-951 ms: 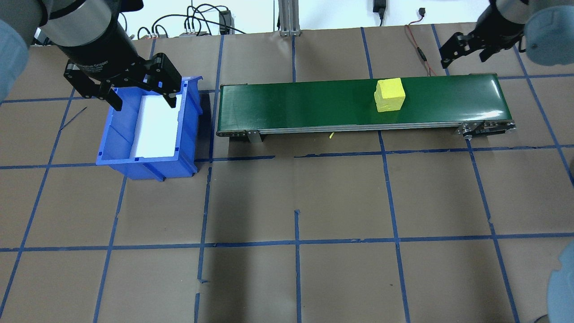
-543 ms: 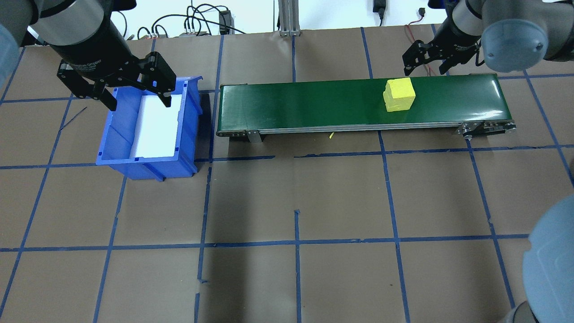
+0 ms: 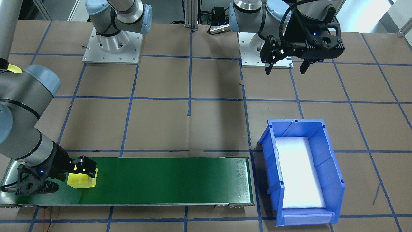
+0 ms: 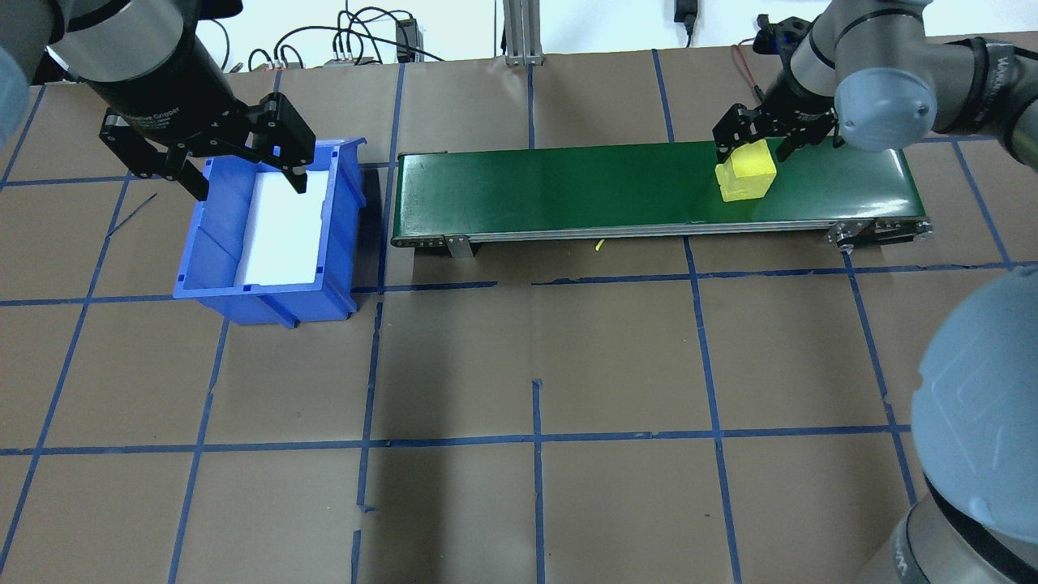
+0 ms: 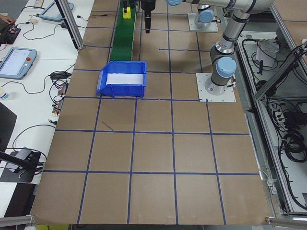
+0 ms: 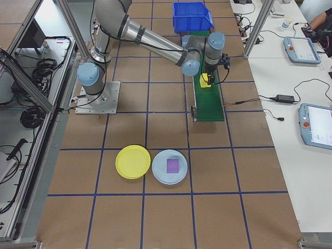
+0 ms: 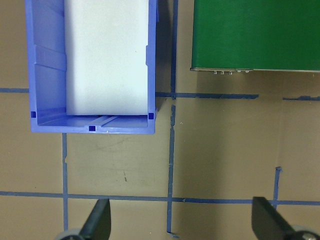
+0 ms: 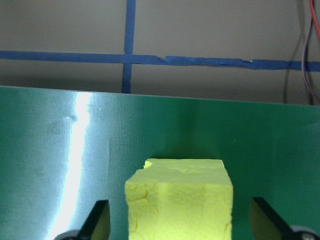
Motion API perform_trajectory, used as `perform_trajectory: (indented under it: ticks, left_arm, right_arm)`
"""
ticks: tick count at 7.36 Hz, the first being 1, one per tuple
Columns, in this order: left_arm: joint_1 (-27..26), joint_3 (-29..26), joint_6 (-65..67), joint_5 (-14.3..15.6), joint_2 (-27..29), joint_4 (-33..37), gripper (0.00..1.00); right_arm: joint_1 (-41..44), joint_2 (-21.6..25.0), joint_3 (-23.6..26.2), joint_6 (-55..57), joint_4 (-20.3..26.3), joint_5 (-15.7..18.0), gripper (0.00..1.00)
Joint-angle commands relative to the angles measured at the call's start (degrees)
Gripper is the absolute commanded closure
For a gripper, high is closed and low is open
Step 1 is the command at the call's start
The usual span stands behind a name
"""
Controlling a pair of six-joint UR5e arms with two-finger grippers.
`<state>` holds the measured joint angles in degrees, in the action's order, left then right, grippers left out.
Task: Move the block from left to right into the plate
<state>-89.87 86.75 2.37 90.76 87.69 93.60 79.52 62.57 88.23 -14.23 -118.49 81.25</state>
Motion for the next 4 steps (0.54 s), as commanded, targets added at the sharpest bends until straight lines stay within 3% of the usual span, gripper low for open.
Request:
perform_trajectory:
  ticks: [1, 2, 3, 4]
  left_arm:
    - [0.0, 0.1, 0.0, -0.1, 0.0, 0.0, 0.00]
    - [0.0, 0.1, 0.0, -0.1, -0.1, 0.0, 0.00]
    - [0.0, 0.1, 0.0, -0.1, 0.0, 0.0, 0.00]
    - [0.0, 0.1, 0.0, -0.3, 0.0, 0.0, 0.00]
  right_arm:
    - [-0.1, -0.5, 0.3, 0.1, 0.0, 4.7, 0.31]
    - [-0.1, -0.4, 0.4, 0.2, 0.4, 5.8, 0.55]
    - [-0.2, -0.2, 0.4, 0.2, 0.5, 7.2, 0.69]
    - [-1.8, 0.0, 0.4, -0.3, 0.5, 10.2, 0.70]
